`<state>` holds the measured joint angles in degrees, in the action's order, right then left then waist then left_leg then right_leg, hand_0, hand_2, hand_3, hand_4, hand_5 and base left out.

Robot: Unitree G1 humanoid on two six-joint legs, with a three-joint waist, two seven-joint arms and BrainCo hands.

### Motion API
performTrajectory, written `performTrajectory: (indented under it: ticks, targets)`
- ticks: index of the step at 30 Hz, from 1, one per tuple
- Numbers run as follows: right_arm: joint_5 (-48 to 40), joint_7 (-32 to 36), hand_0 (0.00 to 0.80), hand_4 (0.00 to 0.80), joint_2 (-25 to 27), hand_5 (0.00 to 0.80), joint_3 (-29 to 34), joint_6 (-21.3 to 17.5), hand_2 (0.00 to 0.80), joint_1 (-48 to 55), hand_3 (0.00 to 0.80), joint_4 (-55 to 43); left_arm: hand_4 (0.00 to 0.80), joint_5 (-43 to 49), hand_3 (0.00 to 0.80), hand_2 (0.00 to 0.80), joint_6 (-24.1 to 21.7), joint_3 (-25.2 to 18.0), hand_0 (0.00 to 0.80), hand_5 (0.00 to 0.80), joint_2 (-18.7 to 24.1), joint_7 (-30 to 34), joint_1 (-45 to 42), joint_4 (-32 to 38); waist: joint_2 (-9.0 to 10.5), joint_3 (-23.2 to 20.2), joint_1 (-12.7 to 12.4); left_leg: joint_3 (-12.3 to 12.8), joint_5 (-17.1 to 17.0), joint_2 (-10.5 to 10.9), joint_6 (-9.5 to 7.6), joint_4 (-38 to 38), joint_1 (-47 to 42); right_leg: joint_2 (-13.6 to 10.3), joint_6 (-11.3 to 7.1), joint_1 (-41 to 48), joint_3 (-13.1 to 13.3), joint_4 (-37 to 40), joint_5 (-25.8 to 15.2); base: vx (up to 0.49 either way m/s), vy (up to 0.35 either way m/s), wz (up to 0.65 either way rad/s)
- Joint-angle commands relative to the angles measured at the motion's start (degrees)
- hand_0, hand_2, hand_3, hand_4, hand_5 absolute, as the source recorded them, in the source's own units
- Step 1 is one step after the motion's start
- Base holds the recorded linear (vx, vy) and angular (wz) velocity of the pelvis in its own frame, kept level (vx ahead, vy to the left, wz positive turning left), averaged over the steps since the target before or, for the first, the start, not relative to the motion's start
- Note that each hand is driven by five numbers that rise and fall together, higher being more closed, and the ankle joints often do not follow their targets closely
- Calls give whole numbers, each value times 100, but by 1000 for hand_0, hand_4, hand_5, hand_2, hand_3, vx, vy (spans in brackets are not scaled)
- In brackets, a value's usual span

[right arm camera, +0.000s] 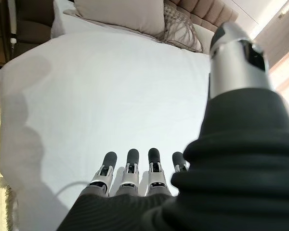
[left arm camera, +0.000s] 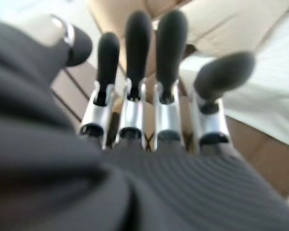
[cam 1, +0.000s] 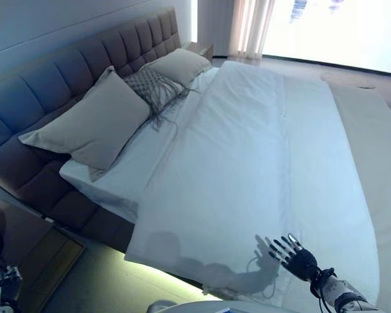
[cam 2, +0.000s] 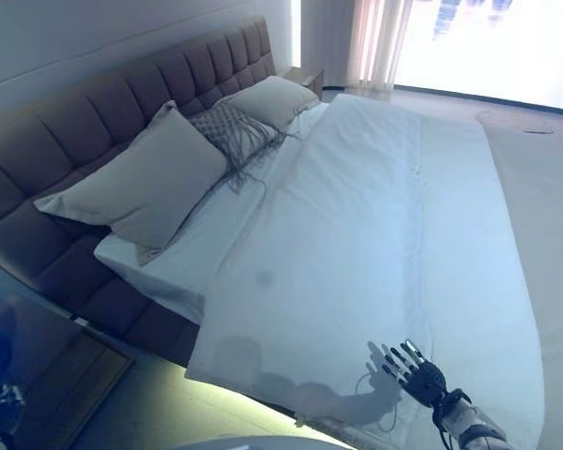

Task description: Make the bed neatly

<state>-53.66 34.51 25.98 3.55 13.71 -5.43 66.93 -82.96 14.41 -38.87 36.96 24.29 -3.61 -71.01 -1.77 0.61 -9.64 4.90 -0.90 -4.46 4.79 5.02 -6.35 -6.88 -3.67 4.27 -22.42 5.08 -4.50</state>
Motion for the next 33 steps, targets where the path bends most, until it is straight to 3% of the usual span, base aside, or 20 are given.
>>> performTrajectory:
  ticks: [1,2,3,5,7,14,18,20,21,25,27,29,33]
  targets:
    - [-213,33,0,0,-73,0,92,-211,0,-505,0,-18,640,255,640,640,-167,313,640,640,-155,366,371,236,142,211,70,115,95,145,-62,-2,42,-518,-639,375,-66,-11,77,0,0,0]
    - [-214,36,0,0,-81,0,113,-214,0,-491,0,-31,590,405,590,590,-234,385,590,590,-233,361,366,301,147,216,83,129,100,141,-65,-4,35,-518,-635,372,-47,-14,76,0,0,0]
    - [-229,18,0,0,-105,0,114,-233,0,-471,0,-56,342,678,342,342,-371,514,342,342,-341,370,349,380,145,226,100,148,104,141,-68,-9,26,-520,-630,368,-19,-22,75,18,34,-4]
    - [-215,-22,0,0,-124,0,159,-198,0,-435,0,-112,198,857,198,198,-401,764,198,198,-503,371,366,472,148,237,146,164,118,152,-89,-18,6,-522,-628,358,32,-43,63,18,51,-11]
    - [-189,-47,0,0,-145,0,171,-197,0,-370,0,-114,0,876,0,0,-378,975,0,0,-597,283,388,533,142,261,199,190,138,173,-114,-36,-11,-541,-623,352,81,-70,51,13,78,-11]
    - [-259,-426,0,0,-284,0,399,-284,0,-220,0,215,0,887,0,0,-321,1625,0,0,-1040,95,558,650,85,408,420,266,279,361,-294,-81,-83,-802,-648,137,321,-347,-103,2,138,-4]
    - [-402,-511,0,0,-315,0,709,-367,0,33,0,286,0,985,0,0,-175,1846,0,0,-1172,153,526,681,46,472,569,230,342,588,-377,-19,-112,-992,-785,-138,509,-473,-531,-6,130,-19]
    - [-369,-527,0,0,-328,0,869,-478,0,177,0,210,0,939,0,0,-184,1949,0,0,-1244,102,447,856,19,512,648,283,365,676,-423,-2,-78,-1030,-841,-395,541,-885,-697,-109,127,-11]
    - [-351,-554,0,0,-318,0,898,-494,0,206,0,197,0,905,0,0,-216,1988,0,0,-1252,113,431,859,-5,524,666,315,342,690,-461,-2,-42,-953,-808,-432,549,-1159,-607,-135,139,-26]
    - [-157,-609,0,0,-204,0,926,-663,0,225,0,409,0,764,0,0,-269,2188,0,0,-1189,62,698,759,-72,519,803,292,212,731,-579,-2,90,-256,-498,-622,631,-2288,175,-117,63,-34]
    - [69,-780,0,0,-172,0,858,-801,0,147,0,509,0,802,0,0,-286,2229,0,0,-1210,48,838,709,-35,489,791,263,126,763,-567,-12,169,-28,-397,-513,630,-2143,345,-81,-58,-19]
    - [437,-1080,0,0,-180,0,710,-928,0,-2,0,587,0,807,0,0,-391,2267,0,0,-1326,11,888,717,-4,496,683,309,105,749,-533,-84,198,-34,-343,-334,428,-1852,468,-89,-117,-10]
    - [731,-1516,0,0,-278,0,434,-966,0,-236,0,543,0,767,0,0,-542,2383,0,0,-1555,-154,933,1062,-5,616,580,377,129,600,-432,-276,257,155,-172,-81,397,-1387,818,-81,-153,-36]
